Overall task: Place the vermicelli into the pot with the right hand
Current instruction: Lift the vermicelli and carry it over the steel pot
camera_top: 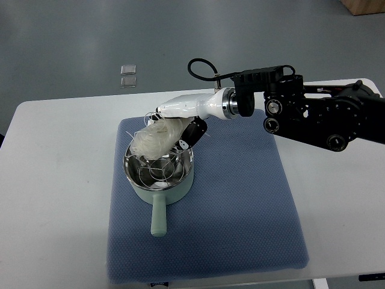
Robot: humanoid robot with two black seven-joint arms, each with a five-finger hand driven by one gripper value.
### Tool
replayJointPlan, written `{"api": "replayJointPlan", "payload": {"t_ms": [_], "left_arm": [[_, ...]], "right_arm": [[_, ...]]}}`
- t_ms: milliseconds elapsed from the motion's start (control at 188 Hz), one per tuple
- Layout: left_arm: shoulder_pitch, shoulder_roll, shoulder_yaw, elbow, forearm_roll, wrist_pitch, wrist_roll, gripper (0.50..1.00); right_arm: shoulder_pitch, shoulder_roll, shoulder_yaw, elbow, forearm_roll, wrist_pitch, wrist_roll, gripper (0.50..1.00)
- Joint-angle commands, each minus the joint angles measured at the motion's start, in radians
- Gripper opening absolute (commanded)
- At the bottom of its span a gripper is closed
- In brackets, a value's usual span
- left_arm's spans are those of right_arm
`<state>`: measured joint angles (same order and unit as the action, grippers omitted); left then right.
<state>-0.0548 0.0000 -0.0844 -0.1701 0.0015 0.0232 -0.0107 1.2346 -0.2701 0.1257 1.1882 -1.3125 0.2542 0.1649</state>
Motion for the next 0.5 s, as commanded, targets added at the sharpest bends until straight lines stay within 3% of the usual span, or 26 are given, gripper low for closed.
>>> {"api": "replayJointPlan", "payload": {"t_ms": [0,69,127,159,313,494], "left_arm": [[0.001,0.0,0.0,-0.002,0.0,0.0,0.0,1.0],[0.0,0.0,0.0,-0.003,0.0,0.0,0.0,1.0],[0.001,0.0,0.0,-0.002,0.0,0.0,0.0,1.0],[0.001,0.0,0.0,0.0,0.0,0.0,0.0,1.0],[0.001,0.0,0.0,0.003,0.0,0.0,0.0,1.0],[0.0,0.0,0.002,0.001,0.0,0.0,0.0,1.0]], "right_arm": [[-0.03,0.005,0.0,-0.001,-0.002,-0.007,0.001,0.517],[-0.032,0.003,0.002,-0.001,-0.002,-0.015,0.001,0.625],[-0.032,0.002,0.002,-0.002,-0.002,-0.038,0.001,0.752],[-0.032,0.0,0.002,-0.002,-0.002,-0.047,0.001,0.78],[-0.032,-0.009,0.002,-0.001,-0.001,-0.05,0.001,0.856],[-0.032,-0.011,0.002,0.001,-0.001,-0.05,0.001,0.858]]}}
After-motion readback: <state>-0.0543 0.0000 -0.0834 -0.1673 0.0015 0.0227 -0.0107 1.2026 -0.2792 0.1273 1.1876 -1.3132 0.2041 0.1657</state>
